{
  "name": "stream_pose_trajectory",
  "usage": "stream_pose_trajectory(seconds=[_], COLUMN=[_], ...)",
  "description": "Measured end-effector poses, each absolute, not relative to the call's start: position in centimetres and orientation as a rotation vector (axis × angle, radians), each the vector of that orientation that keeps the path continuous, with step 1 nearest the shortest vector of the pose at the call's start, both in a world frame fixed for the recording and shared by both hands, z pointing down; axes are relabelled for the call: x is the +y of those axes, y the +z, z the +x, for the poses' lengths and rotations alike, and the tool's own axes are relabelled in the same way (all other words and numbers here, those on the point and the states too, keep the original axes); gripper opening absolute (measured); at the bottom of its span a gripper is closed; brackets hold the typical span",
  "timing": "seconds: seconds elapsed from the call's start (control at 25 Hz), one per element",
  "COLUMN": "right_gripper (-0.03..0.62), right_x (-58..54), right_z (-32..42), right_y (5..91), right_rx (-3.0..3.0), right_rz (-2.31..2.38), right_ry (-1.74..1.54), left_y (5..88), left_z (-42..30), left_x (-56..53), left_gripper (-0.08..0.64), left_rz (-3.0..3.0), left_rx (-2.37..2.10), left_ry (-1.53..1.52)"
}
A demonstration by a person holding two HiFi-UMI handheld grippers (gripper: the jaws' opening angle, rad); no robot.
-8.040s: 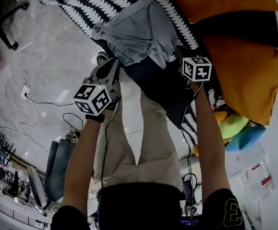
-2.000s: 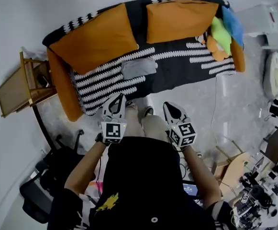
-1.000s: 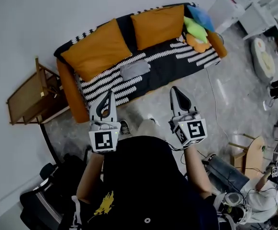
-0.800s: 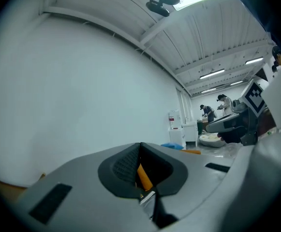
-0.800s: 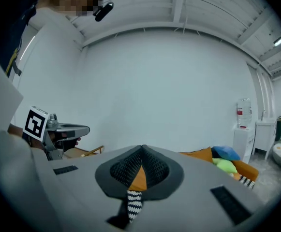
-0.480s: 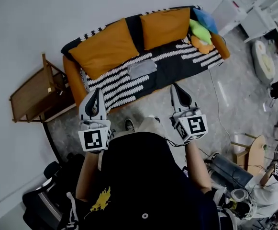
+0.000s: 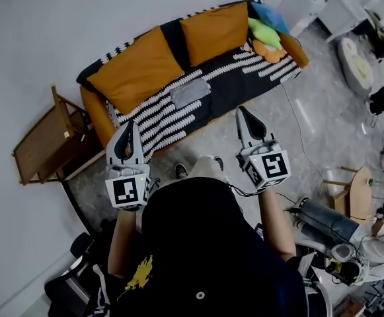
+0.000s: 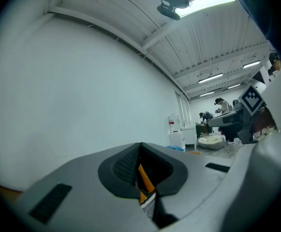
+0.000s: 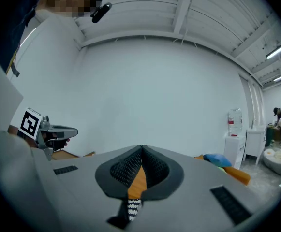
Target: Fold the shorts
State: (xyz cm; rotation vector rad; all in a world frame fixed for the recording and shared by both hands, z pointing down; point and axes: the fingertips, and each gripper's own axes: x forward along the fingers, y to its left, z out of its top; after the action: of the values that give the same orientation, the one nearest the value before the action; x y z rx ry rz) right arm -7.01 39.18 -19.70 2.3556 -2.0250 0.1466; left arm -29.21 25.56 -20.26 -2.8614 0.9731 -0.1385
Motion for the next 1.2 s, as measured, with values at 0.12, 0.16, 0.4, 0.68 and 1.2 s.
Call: stream_pose_trajectory(seconds=[0.12, 0.16, 0.4, 0.68, 1.2], right_gripper=[0.014, 0.014, 0.014, 0.014, 0.014], right_x=[39.1, 39.1, 38.3, 37.2, 35.2], right_z=[-7.3, -7.3, -8.2, -9.4, -9.7], right_y=[-19.4, -19.4, -19.8, -20.5, -20.8], right_rx=[-2.017, -2.016, -2.009, -2.012, -1.991], right_rz=[2.351, 2.346, 2.349, 2.307, 2.071], right_ry=[0.142, 0.14, 0.131, 0.101, 0.033], left_y=[-20.1, -20.0, -20.3, -19.2, -19.4], left_z=[-28.4, -28.1, -28.1, -29.2, -29.9], left_x=[25.8, 26.0, 26.4, 27.9, 29.0], left_gripper=[0.014, 0.014, 0.014, 0.014, 0.014], left_rz=[-2.887, -2.896, -2.907, -2.936, -3.022], left_rx=[0.94, 0.929, 0.889, 0.849, 0.883], left_ry=[-0.125, -0.124, -0.121, -0.154, -0.048])
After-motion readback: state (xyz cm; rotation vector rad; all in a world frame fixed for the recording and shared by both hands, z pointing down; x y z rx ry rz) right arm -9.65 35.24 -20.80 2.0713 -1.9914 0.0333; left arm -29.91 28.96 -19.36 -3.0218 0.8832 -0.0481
